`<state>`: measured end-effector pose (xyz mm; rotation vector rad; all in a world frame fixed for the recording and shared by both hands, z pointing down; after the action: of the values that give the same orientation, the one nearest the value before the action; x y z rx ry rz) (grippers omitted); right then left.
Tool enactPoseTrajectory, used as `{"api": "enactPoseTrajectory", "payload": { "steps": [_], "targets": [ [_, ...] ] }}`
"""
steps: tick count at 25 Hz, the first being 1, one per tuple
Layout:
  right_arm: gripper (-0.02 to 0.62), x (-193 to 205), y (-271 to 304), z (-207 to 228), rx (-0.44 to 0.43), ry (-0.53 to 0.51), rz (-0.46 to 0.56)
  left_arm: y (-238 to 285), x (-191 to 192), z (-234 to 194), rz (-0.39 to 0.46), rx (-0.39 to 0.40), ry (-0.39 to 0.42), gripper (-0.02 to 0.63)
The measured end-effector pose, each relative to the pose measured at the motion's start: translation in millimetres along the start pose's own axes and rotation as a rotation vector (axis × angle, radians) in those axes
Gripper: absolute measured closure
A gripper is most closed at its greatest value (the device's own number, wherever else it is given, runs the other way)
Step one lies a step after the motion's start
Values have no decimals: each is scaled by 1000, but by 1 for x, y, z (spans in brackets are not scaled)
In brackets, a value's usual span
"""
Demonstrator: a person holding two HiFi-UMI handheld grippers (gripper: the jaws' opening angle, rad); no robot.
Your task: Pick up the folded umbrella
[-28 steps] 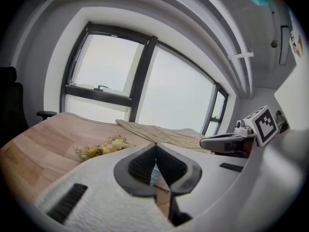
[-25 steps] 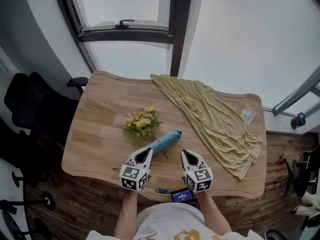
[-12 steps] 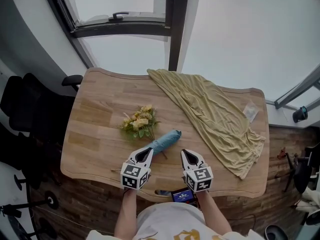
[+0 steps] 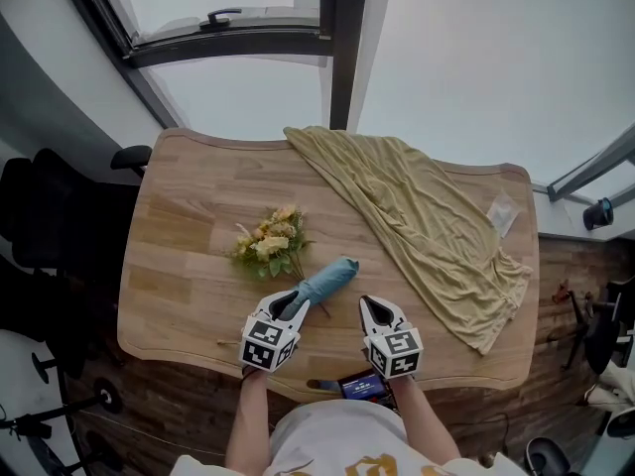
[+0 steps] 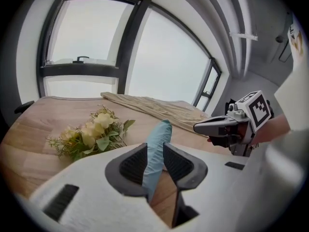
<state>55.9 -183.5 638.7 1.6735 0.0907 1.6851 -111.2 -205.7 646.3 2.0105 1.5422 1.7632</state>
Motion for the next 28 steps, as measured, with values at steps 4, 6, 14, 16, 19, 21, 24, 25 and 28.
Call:
{"api": "enactPoseTrajectory", "payload": {
  "steps": [4, 6, 14, 16, 19, 21, 24, 25, 28],
  "targets": [
    [584, 6, 6, 6, 0, 13, -20, 12, 3, -6, -76, -4, 50, 483],
    [584, 9, 8, 11, 6, 23, -30, 18, 6, -8, -125, -3, 82, 470],
    [584, 16, 20, 25, 12, 58, -48, 49, 20, -5, -305, 40, 224, 351],
    [584, 17, 22, 27, 11, 64, -52, 54, 26, -5, -349, 44, 246, 322],
    [584, 19, 24, 30, 11, 68, -58, 59, 33, -6, -398, 46, 268, 307],
    [584, 22, 24, 31, 13, 67, -64, 62, 36, -6, -418, 44, 281, 305],
    [584, 26, 25, 33, 15, 70, -75, 65, 37, -7, -442, 45, 289, 302],
    [584, 26, 26, 34, 16, 71, -77, 67, 37, -6, -449, 47, 289, 301],
    [584, 27, 26, 34, 18, 73, -80, 70, 39, -7, -472, 47, 285, 296]
  ]
}}
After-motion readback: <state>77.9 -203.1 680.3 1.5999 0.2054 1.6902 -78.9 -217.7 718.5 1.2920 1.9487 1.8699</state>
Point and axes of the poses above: the fingertips, and each gripper's own axes: y forward along the fingers, z to its right, x out of its underside, the point moved 3 cm from there along -y, backward along the fingers, and after that the axes turned 8 degrees about -y, right-handed, at the moved point
